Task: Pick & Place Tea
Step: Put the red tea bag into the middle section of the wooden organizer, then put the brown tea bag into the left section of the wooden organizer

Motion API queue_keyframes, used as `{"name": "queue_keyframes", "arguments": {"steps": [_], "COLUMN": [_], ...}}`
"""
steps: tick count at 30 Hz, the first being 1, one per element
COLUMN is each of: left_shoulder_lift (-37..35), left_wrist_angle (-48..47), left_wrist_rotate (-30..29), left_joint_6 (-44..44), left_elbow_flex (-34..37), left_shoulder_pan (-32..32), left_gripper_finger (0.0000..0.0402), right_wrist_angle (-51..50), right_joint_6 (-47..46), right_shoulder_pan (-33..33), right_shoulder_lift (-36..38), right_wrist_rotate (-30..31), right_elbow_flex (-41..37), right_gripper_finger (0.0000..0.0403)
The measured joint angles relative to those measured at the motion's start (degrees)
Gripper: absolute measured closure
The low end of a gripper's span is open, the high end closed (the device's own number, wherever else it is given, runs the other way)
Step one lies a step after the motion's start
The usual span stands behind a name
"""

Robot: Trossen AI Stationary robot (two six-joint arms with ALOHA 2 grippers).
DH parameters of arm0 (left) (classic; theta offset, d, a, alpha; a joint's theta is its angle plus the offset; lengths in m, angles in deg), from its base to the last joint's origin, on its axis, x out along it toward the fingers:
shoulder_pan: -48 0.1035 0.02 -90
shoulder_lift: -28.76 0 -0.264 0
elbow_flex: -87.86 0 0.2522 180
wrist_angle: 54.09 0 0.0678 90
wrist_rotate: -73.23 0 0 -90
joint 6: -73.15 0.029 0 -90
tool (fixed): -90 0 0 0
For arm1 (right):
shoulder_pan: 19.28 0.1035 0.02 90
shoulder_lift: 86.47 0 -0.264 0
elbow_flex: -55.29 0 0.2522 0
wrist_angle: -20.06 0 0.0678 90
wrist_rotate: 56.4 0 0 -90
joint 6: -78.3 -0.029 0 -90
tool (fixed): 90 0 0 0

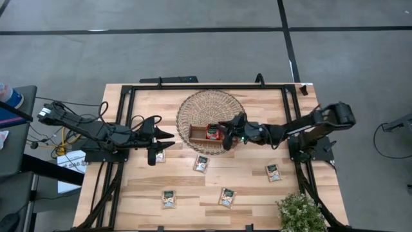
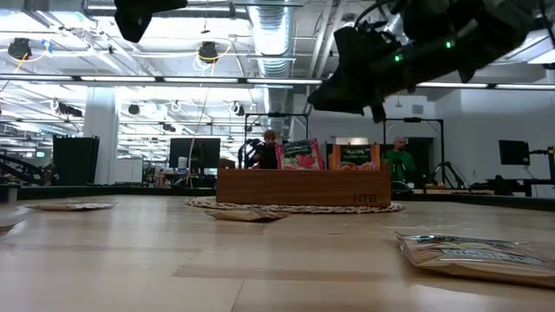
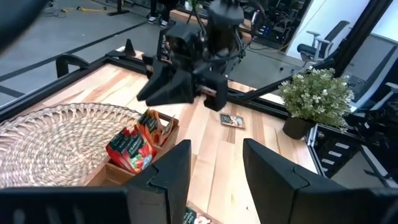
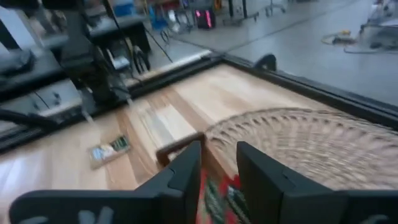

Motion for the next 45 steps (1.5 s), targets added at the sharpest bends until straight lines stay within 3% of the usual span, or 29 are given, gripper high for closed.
{"name": "queue_keyframes", "arguments": {"steps": [5,9,18,30,33,45], "left_shoulder_lift": [1.1,3.1,6.6,6.7,6.7,6.7], "left_wrist_angle": [0.8,1.7,1.9,1.9,1.9,2.1], "left_wrist_rotate": [0.1,0.1,1.9,1.9,1.9,1.9], "left_joint_6": [0.0,-0.5,-2.5,-2.8,-2.8,-3.3], "left_elbow_flex": [0.0,0.0,0.0,0.0,0.0,0.0], "left_shoulder_pan": [0.0,0.0,0.0,0.0,0.0,0.0], "left_gripper_finger": [0.0263,0.0263,0.0263,0.0263,0.0263,0.0263], "right_wrist_angle": [-19.5,-26.3,-44.2,-47.6,-49.0,-49.2], "right_joint_6": [0.2,4.5,6.3,6.4,6.2,8.6], "right_shoulder_pan": [-2.9,-4.5,-7.0,-4.1,-3.6,-3.3], "right_shoulder_lift": [1.8,-0.7,-8.2,-8.8,-8.7,-3.0], "right_wrist_rotate": [-5.3,-8.7,-8.8,-8.4,-5.4,-1.7], "right_elbow_flex": [6.3,11.9,21.6,22.2,22.2,22.2], "right_gripper_finger": [0.0331,0.0342,0.0343,0.0343,0.0343,0.0343]}}
